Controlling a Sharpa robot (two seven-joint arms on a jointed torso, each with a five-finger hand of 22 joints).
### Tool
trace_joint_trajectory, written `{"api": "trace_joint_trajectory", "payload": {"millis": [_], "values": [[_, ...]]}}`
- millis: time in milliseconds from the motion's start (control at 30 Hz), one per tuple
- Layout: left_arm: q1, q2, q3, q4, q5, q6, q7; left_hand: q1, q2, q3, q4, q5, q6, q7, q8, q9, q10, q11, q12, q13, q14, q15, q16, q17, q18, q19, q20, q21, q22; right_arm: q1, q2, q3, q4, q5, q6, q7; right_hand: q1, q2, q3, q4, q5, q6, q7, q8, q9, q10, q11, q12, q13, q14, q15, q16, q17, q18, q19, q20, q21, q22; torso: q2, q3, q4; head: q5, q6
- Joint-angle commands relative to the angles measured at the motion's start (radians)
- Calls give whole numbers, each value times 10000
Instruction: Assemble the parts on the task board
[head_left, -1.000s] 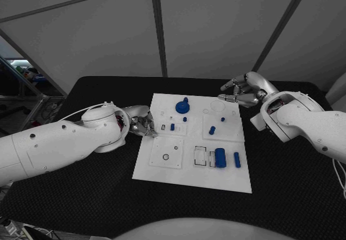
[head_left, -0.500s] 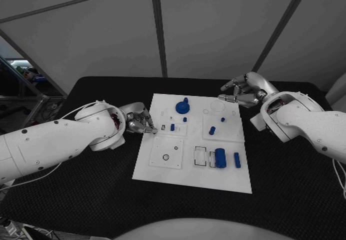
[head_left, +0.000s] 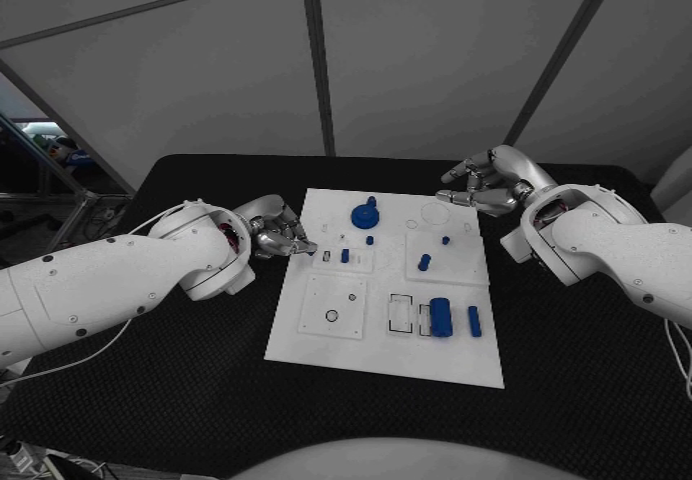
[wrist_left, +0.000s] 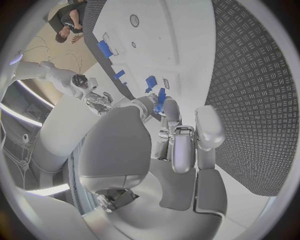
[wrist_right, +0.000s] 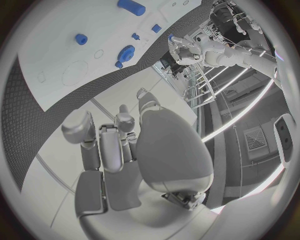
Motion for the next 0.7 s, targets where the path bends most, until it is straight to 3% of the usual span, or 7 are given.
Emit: {"api": "trace_joint_trajectory", "payload": {"millis": [33, 367, 700], "values": [[17, 111, 7, -118, 192, -526, -347, -216, -3, 1039, -941, -6, -56, -4, 154, 733, 491, -368, 79, 70, 771, -48, 8, 1506, -1034, 45, -45, 71, 1379, 16, 13, 5, 13, -34, 41, 1, 19, 80, 15, 11, 70, 65, 30, 42, -10, 11, -72, -20, -8, 481, -52, -40, 270, 109, -16, -67, -63, -10, 5, 7, -7, -17, 7], [19, 600, -6, -478, -89, -589, -681, -594, -13, 1205, -989, -45, -20, -50, 294, 723, 609, -400, 224, 276, 773, -68, 8, 1514, -1063, 106, -62, 238, 1424, 17, 66, 5, 5, -37, 43, -12, 33, 79, 21, 0, 91, 71, 27, 47, -10, 14, -75, -15, -4, 481, -54, -45, 265, 109, -16, -68, -67, -13, 8, 0, -11, -28, 20], [32, 873, -7, -605, -254, -177, -823, -808, 1, 1242, -984, -96, 15, -80, 358, 704, 673, -418, 297, 379, 774, -79, 8, 1516, -1073, 123, -71, 292, 1438, 18, 95, 5, -12, -37, 50, -16, 41, 84, 28, -5, 138, 80, 23, 54, -10, 14, -77, -13, -4, 482, -57, -47, 265, 109, -15, -70, -71, -15, 9, -6, -3, -71, -21]]}}
